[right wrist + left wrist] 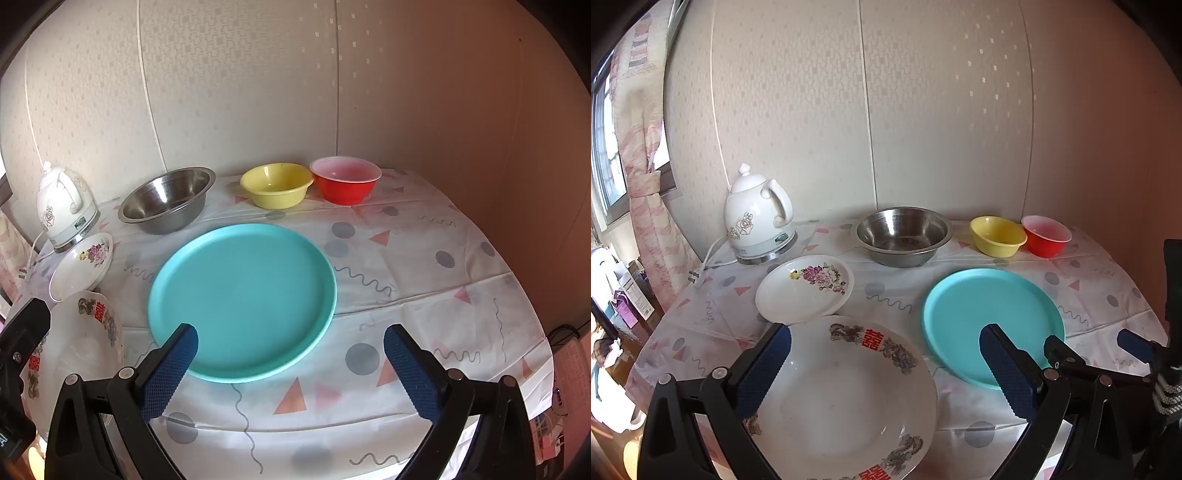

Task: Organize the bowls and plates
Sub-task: 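Move the right gripper toward the teal plastic plate rim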

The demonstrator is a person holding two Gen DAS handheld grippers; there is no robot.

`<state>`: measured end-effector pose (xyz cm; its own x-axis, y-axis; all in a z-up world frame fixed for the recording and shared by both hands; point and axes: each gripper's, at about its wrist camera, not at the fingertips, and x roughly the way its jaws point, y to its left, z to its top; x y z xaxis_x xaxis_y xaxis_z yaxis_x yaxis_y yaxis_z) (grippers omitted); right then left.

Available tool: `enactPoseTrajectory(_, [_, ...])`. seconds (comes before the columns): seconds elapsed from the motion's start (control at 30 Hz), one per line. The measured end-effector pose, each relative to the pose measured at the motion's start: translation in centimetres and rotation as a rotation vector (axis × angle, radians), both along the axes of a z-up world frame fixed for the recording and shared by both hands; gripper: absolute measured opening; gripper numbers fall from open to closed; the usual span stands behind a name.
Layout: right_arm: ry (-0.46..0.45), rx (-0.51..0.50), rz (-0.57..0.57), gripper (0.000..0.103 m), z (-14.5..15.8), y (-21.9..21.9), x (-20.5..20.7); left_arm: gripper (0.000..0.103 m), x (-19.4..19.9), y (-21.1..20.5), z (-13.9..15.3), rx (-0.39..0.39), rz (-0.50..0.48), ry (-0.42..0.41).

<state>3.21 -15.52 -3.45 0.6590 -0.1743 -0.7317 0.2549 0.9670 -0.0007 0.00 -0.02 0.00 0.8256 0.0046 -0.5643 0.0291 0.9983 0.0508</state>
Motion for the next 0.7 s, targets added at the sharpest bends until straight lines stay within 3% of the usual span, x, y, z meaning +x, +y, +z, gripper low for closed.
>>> enactPoseTrajectory(0.7, [0.016, -0.012, -0.005, 0.102, -0.27, -0.22, 0.51, 0.103, 0.95, -0.11, -0.99, -0.005, -0.002, 0.049])
